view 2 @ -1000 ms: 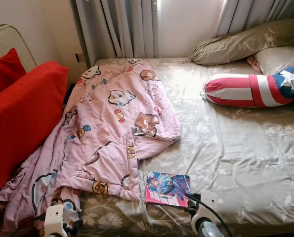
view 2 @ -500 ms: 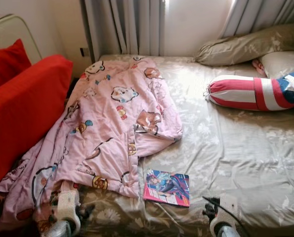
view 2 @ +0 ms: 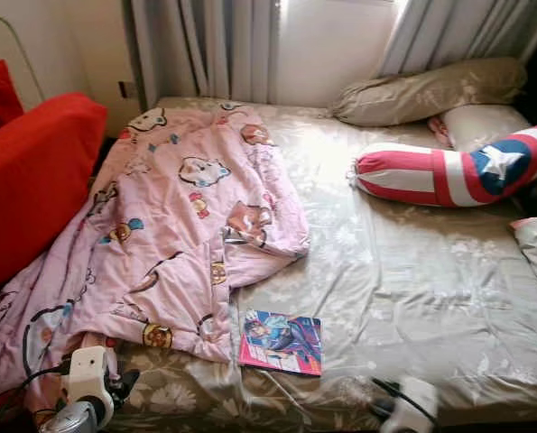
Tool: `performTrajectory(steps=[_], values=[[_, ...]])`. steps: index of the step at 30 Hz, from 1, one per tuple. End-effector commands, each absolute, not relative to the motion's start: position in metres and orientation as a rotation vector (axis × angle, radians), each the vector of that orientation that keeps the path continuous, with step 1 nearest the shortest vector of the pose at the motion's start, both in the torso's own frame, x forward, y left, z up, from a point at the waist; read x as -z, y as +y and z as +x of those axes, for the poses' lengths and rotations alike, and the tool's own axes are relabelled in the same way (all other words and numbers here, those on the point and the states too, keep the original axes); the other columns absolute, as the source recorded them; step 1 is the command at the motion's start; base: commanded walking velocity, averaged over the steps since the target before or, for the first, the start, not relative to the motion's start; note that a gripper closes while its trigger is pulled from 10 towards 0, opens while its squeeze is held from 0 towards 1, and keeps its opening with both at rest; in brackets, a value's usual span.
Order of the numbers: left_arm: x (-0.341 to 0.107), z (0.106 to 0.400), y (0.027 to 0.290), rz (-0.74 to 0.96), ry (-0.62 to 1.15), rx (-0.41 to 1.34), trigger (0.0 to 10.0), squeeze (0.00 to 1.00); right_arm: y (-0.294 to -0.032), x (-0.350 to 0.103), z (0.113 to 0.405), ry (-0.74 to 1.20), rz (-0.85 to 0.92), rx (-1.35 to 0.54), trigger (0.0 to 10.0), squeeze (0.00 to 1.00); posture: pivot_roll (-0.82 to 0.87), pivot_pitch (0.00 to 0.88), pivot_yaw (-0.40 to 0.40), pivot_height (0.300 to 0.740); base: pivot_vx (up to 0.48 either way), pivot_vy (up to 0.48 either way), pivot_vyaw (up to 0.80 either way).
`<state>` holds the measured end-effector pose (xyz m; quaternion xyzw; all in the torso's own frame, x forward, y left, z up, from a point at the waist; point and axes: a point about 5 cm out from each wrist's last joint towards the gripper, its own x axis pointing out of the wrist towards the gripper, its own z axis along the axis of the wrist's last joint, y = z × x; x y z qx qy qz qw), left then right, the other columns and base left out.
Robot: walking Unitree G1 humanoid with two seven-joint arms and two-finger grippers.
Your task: Clean up the room
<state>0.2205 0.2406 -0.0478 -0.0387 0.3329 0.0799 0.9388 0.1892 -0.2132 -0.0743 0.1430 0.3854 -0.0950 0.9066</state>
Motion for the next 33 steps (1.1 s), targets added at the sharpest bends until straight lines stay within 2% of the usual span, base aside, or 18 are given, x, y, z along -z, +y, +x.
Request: performTrajectory(steps=[1, 3, 5, 11, 15, 20, 23, 29, 32, 33], values=[[0.055, 0.209, 0.243, -0.102, 0.726, -0.188, 10.0, 0.00, -0.221, 0.073, 0.189, 0.799, 0.280, 0.226, 10.0, 0.00, 0.10, 0.000, -0.151, 0.740, 0.000, 0.000, 0.00], [0.055, 0.208, 0.247, -0.094, 0.728, -0.192, 10.0, 0.00, -0.218, 0.073, 0.191, 0.804, 0.287, 0.222, 10.0, 0.00, 0.13, 0.000, -0.170, 0.740, 0.000, 0.000, 0.00], [0.054, 0.203, 0.257, -0.108, 0.718, -0.235, 10.0, 0.00, -0.212, 0.073, 0.194, 0.799, 0.298, 0.209, 10.0, 0.00, 0.10, 0.000, -0.142, 0.740, 0.000, 0.000, 0.00], [0.055, 0.200, 0.261, -0.103, 0.734, -0.248, 10.0, 0.00, -0.212, 0.072, 0.195, 0.792, 0.307, 0.213, 10.0, 0.00, 0.10, 0.000, -0.136, 0.740, 0.000, 0.000, 0.00], [0.053, 0.200, 0.266, -0.107, 0.724, -0.269, 10.0, 0.00, -0.215, 0.075, 0.187, 0.805, 0.323, 0.243, 10.0, 0.00, 0.08, 0.000, -0.097, 0.740, 0.000, 0.000, 0.00], [0.050, 0.200, 0.275, -0.081, 0.723, -0.262, 10.0, 0.00, -0.219, 0.079, 0.179, 0.812, 0.358, 0.293, 10.0, 0.00, 0.12, 0.000, -0.099, 0.740, 0.000, 0.000, 0.00], [0.046, 0.202, 0.280, -0.072, 0.717, -0.270, 10.0, 0.00, -0.209, 0.075, 0.193, 0.803, 0.360, 0.282, 10.0, 0.00, 0.14, 0.000, -0.097, 0.740, 0.000, 0.000, 0.00], [0.047, 0.204, 0.276, -0.067, 0.725, -0.267, 10.0, 0.00, -0.208, 0.073, 0.198, 0.816, 0.333, 0.264, 10.0, 0.00, 0.18, 0.000, -0.102, 0.740, 0.000, 0.000, 0.00], [0.046, 0.205, 0.279, -0.070, 0.725, -0.282, 10.0, 0.00, -0.209, 0.072, 0.200, 0.808, 0.345, 0.275, 10.0, 0.00, 0.16, 0.000, -0.081, 0.740, 0.000, 0.000, 0.00], [0.046, 0.204, 0.280, -0.069, 0.735, -0.293, 10.0, 0.00, -0.212, 0.071, 0.199, 0.799, 0.355, 0.285, 10.0, 0.00, 0.17, 0.000, -0.041, 0.740, 0.000, 0.000, 0.00]])
